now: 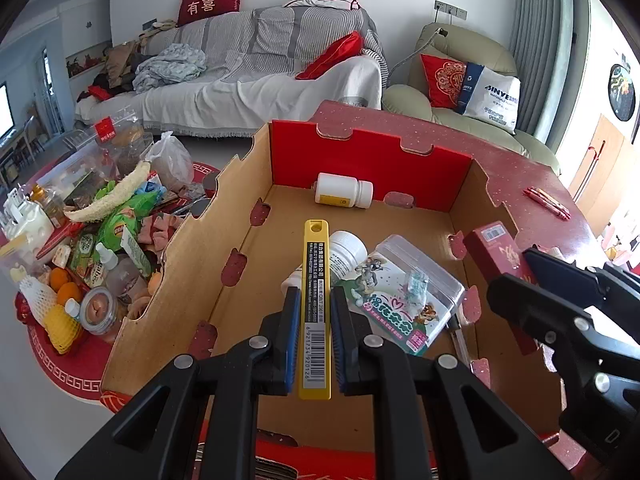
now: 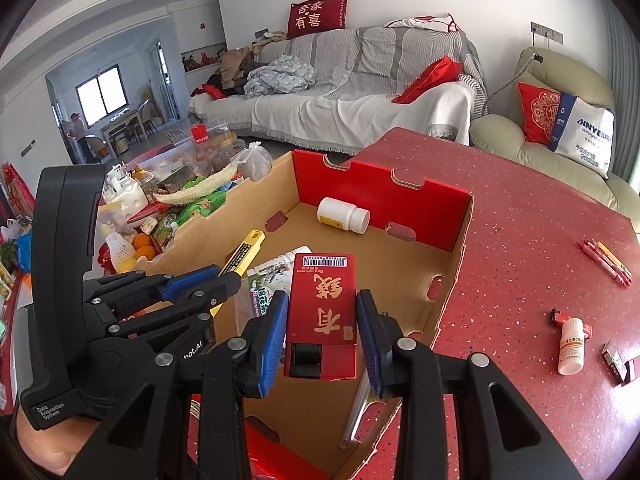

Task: Organize rigid objects
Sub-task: 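Open both grippers over the box to drop the knife and red box, then move both open grippers back over the remaining table items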

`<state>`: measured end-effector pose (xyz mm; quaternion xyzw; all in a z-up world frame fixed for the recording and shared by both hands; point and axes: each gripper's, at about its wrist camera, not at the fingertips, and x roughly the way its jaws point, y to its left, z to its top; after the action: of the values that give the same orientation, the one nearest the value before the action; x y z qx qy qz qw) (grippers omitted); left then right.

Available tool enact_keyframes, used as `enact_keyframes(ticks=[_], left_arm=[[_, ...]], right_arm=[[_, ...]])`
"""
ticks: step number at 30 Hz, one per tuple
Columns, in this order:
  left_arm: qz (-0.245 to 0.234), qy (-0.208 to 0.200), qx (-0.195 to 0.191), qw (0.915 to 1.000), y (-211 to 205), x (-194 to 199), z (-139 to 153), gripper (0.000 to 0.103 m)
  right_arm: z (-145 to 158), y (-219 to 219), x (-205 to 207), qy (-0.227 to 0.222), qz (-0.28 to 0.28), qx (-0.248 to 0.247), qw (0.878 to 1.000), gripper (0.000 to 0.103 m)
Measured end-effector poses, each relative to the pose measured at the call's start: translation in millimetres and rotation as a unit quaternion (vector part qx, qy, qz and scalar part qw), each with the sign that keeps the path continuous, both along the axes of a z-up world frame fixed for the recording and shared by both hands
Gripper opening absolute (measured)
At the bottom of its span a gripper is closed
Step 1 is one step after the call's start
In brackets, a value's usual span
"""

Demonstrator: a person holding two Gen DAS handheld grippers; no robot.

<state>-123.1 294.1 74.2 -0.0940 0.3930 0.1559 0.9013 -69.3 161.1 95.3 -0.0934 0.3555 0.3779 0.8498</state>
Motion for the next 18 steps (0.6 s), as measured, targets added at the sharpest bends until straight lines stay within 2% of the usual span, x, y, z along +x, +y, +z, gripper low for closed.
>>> enact_keyframes(ticks=[6, 8, 10, 11, 12, 13, 18], left_arm=[[0.004, 0.006, -0.001, 1.0000, 2.8, 2.0, -0.9, 0.016], [0.008, 0.009, 0.000, 0.9999, 4.2, 3.2, -0.7, 0.020], [0.013, 0.006, -0.002, 0.9999, 6.9, 2.3, 0.9, 0.042], [0.018, 0.005, 0.000, 0.9998, 8.0, 1.5, 1.8, 0.050], [0.021, 0.004, 0.001, 0.9998, 8.6, 1.4, 2.9, 0.064], [0.022, 0.001, 0.001, 0.9998, 9.2, 0.6, 4.1, 0.066], [0.010, -0.015, 0.005, 0.9998, 3.4, -5.8, 14.3, 0.066]], right_arm=[[0.8, 1.8, 3.1, -0.001, -0.002, -0.002, 1.000, 0.036], [0.6, 1.7, 3.6, 0.002, -0.003, 0.000, 1.000, 0.036], [1.5, 1.0, 3.8, 0.006, -0.004, 0.004, 1.000, 0.036], [2.2, -0.3, 4.3, 0.004, -0.007, 0.005, 1.000, 0.038], [3.6, -1.2, 4.3, 0.001, -0.012, 0.005, 1.000, 0.062], [6.0, -3.6, 3.6, -0.003, -0.015, 0.011, 1.000, 0.088], [25.1, -21.7, -6.6, -0.049, -0.019, 0.023, 0.998, 0.089]])
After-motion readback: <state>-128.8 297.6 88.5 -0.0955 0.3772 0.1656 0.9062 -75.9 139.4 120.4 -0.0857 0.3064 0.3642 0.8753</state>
